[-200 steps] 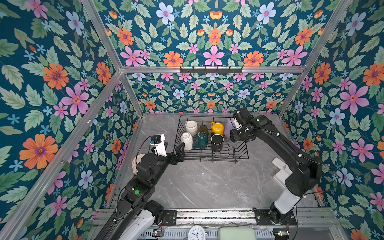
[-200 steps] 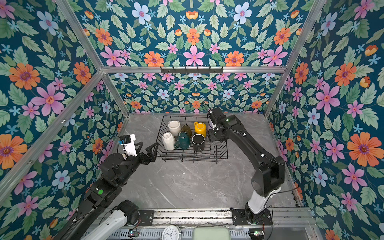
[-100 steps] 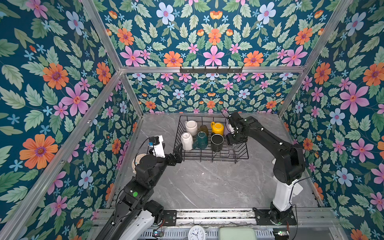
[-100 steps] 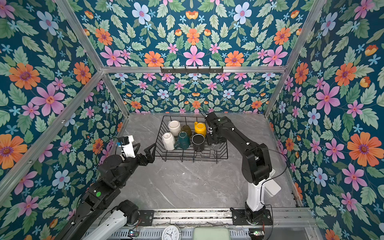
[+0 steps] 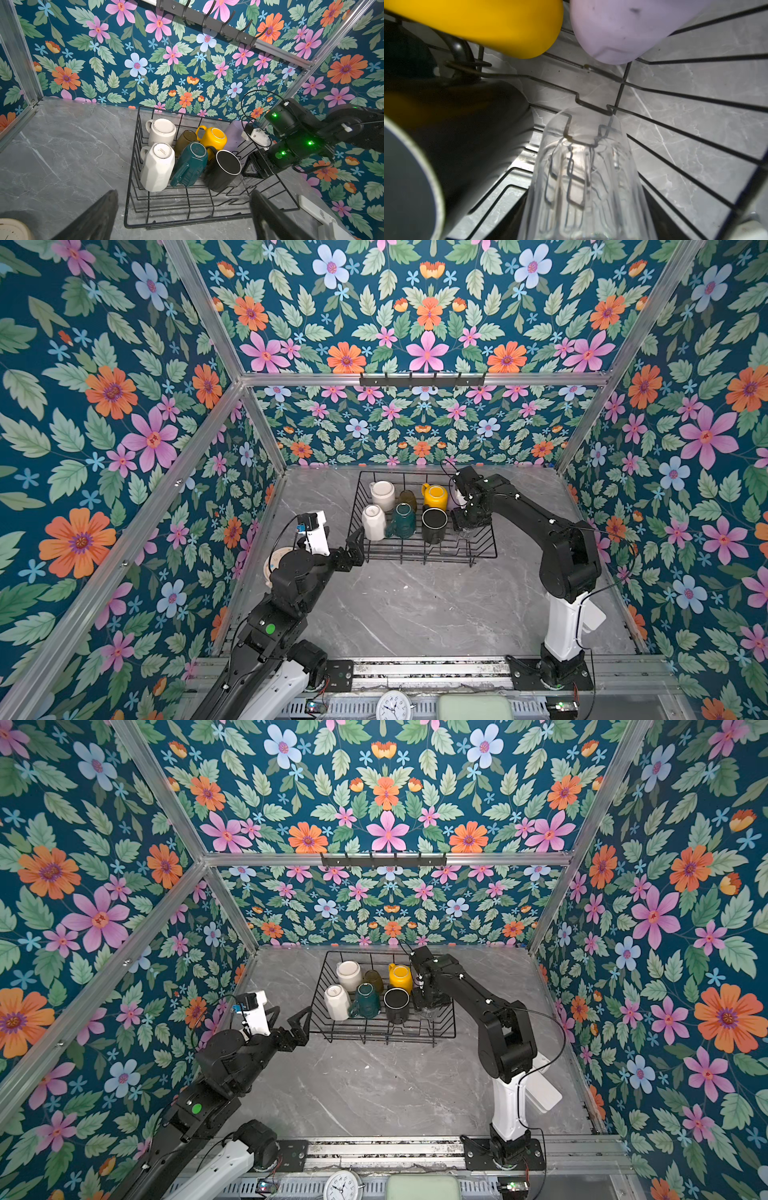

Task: Load the cups into the dish rack
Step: 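Lower the clear cup upside down into the rack beside the lavender cup, then open the right gripper and lift it off the clear cup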

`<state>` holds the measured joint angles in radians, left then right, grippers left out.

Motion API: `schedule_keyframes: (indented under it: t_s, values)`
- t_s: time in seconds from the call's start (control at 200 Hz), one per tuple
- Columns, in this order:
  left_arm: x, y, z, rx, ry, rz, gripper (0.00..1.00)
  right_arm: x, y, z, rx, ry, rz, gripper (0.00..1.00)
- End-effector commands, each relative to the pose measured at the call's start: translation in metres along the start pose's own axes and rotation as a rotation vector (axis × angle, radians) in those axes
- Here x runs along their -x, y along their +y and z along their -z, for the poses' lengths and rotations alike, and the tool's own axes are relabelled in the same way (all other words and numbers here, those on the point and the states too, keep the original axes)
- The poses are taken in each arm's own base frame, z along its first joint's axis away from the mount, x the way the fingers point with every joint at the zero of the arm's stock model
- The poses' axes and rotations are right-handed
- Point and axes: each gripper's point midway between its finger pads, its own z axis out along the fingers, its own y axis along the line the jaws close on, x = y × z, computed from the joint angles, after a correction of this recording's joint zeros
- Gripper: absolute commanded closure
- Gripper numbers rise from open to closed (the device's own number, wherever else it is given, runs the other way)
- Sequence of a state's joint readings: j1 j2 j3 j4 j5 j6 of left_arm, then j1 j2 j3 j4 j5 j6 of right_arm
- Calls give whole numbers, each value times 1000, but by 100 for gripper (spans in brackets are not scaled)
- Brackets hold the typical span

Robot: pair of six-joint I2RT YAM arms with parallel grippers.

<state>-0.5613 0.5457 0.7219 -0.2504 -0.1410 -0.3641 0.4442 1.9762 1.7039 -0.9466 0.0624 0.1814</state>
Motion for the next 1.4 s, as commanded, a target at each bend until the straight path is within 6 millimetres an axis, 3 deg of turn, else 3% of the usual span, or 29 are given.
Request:
schedule_keyframes:
  t_s: [0.0, 0.265, 0.445, 0.695, 0.78, 0.88, 1.025, 1.195, 1.29, 1.395]
  values:
    - [-1, 4, -1, 19, -1, -11, 0, -5, -1, -2, -7, 18, -4, 35]
    - [-1, 4, -1, 24, 1, -15, 0, -7, -1, -1, -4, 17, -5, 14]
    - [0, 5, 0, 28, -5, -17, 0, -6, -1, 15, 8, -20, -16, 10]
    - [12, 12, -3, 83, -54, -77, 0, -7, -7, 82, 57, -241, -72, 5]
    - [18, 19, -12, 140, -80, -119, 0, -12, -11, 108, 106, -362, -94, 1]
    - [16, 30, -32, 227, -78, -181, 0, -22, -25, 121, 131, -476, -136, 1]
    - [9, 48, -58, 303, -90, -232, 0, -42, -54, 116, 106, -545, -214, 1]
    - [-6, 104, -84, 365, -106, -98, 0, -61, -94, 95, 28, -610, -335, 1]
    - [-28, 135, -89, 439, -77, -102, 0, -69, -114, 86, -78, -655, -350, 1]
    - [-46, 155, -81, 502, -98, -137, 0, -72, -127, 81, -141, -729, -340, 1]
